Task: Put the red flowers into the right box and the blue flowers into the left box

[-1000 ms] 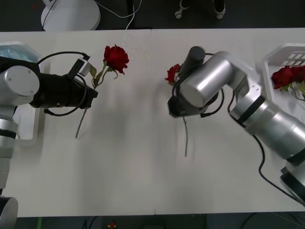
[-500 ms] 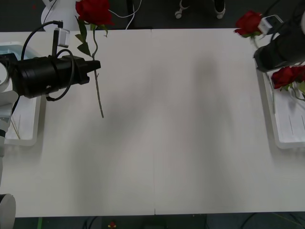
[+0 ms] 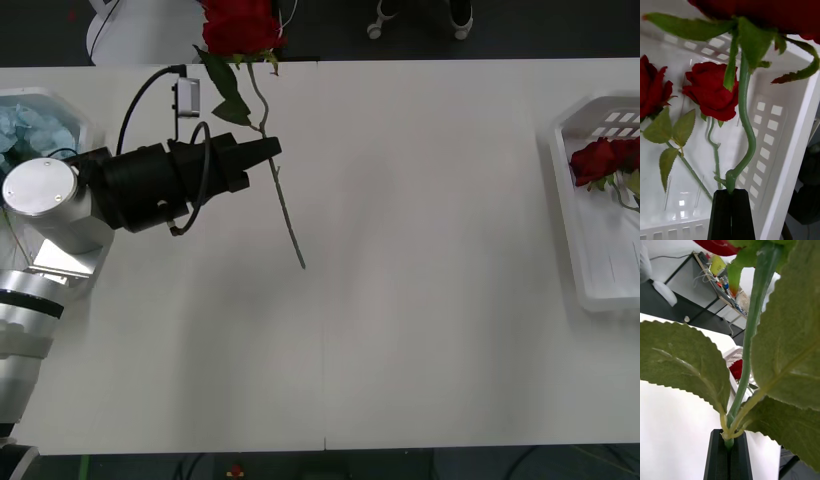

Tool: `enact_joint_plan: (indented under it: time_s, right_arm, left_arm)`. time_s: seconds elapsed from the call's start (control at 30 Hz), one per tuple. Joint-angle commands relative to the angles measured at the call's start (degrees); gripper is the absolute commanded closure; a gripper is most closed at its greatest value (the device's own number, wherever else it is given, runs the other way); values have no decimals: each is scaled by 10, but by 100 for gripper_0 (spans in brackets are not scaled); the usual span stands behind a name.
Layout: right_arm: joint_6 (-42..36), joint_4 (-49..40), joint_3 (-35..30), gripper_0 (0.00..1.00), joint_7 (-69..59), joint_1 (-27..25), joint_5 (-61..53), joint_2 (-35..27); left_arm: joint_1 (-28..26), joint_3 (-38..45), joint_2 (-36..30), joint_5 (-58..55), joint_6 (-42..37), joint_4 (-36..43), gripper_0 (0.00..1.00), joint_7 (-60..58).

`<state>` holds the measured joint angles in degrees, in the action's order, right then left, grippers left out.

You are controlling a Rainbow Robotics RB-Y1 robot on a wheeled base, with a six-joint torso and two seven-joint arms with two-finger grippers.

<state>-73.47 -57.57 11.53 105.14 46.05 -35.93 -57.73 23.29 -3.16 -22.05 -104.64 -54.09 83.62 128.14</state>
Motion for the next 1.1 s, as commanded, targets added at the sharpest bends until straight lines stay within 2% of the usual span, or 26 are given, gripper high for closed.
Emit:
enact_joint_plan:
  time_s: [0.03,0.37,0.4,0.43,0.5,0.57,0.63,0.8,1.1]
  right_arm:
    - [39,36,-6,100,30,1,38,10]
    - [94,38,-6,100,14,-61,91,41]
    - [95,38,-7,90,13,-64,91,42]
    - [95,38,-6,75,12,-64,91,42]
    - [94,38,-6,61,11,-65,90,42]
    - [94,38,-9,42,8,-64,81,41]
    - [94,38,-17,29,8,-64,64,37]
    - [73,22,-36,11,24,-60,-17,9]
    - [-68,-120,-38,0,48,-61,-199,-24]
  left_arm:
    - [-9,-78,3,-52,63,32,100,-20]
    - [-9,-226,4,-106,258,100,100,-19]
    - [-9,-240,4,-111,273,105,100,-19]
    - [-9,-250,4,-116,282,110,100,-18]
    - [-8,-259,4,-123,285,114,100,-18]
    - [-8,-267,5,-124,284,121,100,-18]
    - [-8,-273,7,-126,284,125,100,-19]
    - [-7,-273,14,-120,298,124,100,-13]
    - [16,-292,18,-131,352,124,100,-14]
